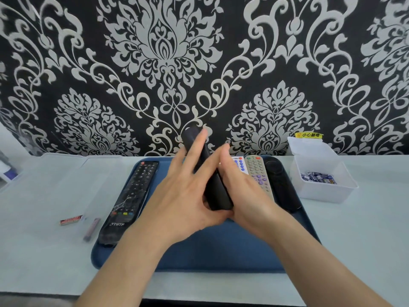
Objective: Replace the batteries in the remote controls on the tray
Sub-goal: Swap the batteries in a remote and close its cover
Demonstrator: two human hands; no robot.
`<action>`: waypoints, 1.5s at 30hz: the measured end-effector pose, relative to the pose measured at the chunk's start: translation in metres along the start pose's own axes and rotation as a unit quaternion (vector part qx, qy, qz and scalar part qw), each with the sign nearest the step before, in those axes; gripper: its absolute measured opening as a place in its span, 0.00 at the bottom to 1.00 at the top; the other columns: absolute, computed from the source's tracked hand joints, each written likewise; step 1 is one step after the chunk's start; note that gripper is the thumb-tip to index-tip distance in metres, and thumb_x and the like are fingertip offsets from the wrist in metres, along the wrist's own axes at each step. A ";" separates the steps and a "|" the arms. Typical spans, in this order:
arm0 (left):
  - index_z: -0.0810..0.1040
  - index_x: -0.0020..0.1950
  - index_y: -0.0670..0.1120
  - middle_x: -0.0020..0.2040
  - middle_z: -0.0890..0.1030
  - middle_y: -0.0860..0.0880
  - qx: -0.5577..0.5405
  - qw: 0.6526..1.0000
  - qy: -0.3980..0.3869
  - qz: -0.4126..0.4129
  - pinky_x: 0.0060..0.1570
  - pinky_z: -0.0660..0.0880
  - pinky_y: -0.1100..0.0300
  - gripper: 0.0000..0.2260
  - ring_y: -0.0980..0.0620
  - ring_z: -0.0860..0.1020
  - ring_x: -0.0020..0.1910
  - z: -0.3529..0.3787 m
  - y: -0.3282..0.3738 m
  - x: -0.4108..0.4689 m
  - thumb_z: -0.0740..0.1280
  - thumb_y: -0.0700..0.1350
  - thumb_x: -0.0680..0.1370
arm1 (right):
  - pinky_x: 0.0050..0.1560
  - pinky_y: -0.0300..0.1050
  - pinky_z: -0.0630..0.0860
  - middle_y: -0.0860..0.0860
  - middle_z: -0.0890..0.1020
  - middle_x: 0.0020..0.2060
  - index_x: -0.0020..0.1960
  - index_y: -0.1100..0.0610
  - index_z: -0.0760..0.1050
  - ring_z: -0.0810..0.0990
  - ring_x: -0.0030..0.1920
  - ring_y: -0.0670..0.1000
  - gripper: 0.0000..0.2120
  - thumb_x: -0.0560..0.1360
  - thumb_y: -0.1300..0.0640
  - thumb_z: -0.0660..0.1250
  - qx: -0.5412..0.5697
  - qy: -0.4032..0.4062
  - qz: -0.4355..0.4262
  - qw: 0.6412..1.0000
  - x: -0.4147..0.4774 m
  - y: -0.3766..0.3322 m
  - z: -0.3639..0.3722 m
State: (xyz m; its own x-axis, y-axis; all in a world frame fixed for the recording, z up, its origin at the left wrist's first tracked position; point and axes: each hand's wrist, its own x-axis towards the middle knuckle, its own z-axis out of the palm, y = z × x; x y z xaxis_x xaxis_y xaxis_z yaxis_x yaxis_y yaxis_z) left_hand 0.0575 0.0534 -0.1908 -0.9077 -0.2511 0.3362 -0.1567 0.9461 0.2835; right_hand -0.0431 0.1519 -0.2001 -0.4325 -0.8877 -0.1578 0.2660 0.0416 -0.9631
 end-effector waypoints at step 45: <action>0.70 0.71 0.50 0.66 0.77 0.50 -0.073 0.942 -0.011 -0.328 0.63 0.70 0.54 0.20 0.48 0.73 0.64 0.033 -0.049 0.012 0.59 0.41 0.79 | 0.69 0.52 0.60 0.49 0.66 0.71 0.73 0.48 0.64 0.61 0.73 0.52 0.23 0.79 0.47 0.62 -0.695 0.079 -0.102 0.707 0.006 0.031 0.003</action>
State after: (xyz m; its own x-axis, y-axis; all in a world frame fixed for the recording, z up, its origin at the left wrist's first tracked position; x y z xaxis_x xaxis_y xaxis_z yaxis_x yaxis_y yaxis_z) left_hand 0.0419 0.0108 -0.2299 -0.6420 -0.7662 0.0270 -0.6331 0.5496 0.5451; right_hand -0.0352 0.1465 -0.2307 -0.4592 -0.8829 0.0985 -0.8727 0.4276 -0.2357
